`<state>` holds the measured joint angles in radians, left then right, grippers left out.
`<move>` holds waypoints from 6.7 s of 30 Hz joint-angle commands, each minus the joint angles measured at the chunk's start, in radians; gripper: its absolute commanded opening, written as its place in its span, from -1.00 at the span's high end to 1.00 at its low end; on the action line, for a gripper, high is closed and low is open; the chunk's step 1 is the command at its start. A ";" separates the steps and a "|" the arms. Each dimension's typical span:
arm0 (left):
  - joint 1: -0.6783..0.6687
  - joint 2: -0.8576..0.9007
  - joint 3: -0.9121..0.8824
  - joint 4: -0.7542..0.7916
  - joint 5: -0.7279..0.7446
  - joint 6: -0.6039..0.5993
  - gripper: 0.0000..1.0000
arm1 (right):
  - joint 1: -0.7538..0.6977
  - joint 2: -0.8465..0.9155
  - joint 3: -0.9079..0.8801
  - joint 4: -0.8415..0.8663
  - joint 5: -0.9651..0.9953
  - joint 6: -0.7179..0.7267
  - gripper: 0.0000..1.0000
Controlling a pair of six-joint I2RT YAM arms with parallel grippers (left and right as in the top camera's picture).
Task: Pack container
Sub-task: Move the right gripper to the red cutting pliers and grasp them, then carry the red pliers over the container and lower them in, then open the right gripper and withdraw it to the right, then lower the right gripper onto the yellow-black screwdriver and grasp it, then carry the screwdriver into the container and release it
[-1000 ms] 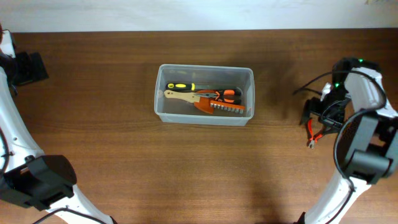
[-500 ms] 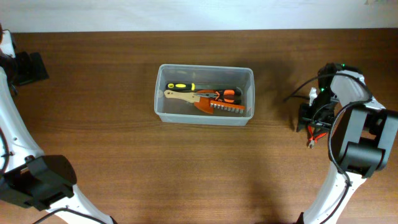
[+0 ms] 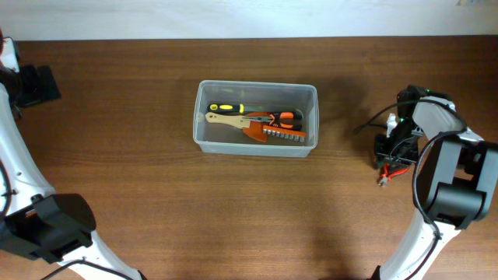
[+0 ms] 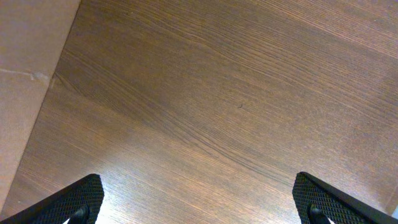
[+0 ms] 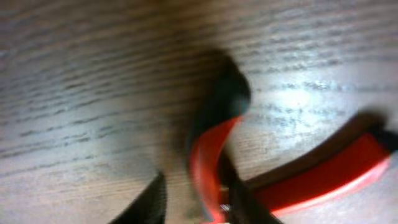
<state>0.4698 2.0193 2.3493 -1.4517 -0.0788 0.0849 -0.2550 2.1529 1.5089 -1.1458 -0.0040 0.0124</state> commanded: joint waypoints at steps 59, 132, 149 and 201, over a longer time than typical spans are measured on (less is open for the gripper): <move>0.003 -0.024 0.017 -0.001 0.007 -0.010 -0.99 | 0.798 0.087 0.717 -0.061 -0.174 -1.204 0.92; 0.003 -0.024 0.017 -0.001 0.007 -0.010 -0.98 | -0.374 -0.167 0.042 -0.013 -0.061 -0.115 -0.78; 0.003 -0.024 0.017 -0.001 0.007 -0.010 -0.99 | -0.373 -0.166 -0.181 0.320 0.003 -0.108 -0.39; 0.003 -0.024 0.017 -0.001 0.007 -0.010 -0.99 | 0.640 -0.249 0.453 -0.044 -0.220 -1.120 0.92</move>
<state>0.4698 2.0193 2.3493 -1.4517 -0.0788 0.0849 0.3485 1.8561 1.9614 -1.1870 -0.2268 -0.8310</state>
